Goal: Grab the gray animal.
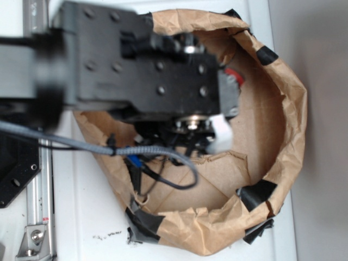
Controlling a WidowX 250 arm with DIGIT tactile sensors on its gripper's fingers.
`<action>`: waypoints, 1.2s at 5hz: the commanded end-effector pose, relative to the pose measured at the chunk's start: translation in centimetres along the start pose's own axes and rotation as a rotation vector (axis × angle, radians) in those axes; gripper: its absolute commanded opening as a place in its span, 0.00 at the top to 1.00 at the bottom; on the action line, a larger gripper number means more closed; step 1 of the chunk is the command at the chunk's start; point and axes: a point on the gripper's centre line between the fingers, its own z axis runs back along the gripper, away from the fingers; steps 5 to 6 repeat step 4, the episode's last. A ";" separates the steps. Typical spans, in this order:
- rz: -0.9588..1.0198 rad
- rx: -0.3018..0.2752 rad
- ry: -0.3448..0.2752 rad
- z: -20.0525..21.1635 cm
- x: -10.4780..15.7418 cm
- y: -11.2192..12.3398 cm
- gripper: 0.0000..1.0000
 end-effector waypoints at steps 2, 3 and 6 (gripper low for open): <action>0.692 -0.015 -0.251 7.0 3.1 -0.9 1.00; 0.775 0.033 -0.289 6.6 2.8 -0.3 1.00; 0.800 0.044 -0.287 6.5 2.6 -0.2 1.00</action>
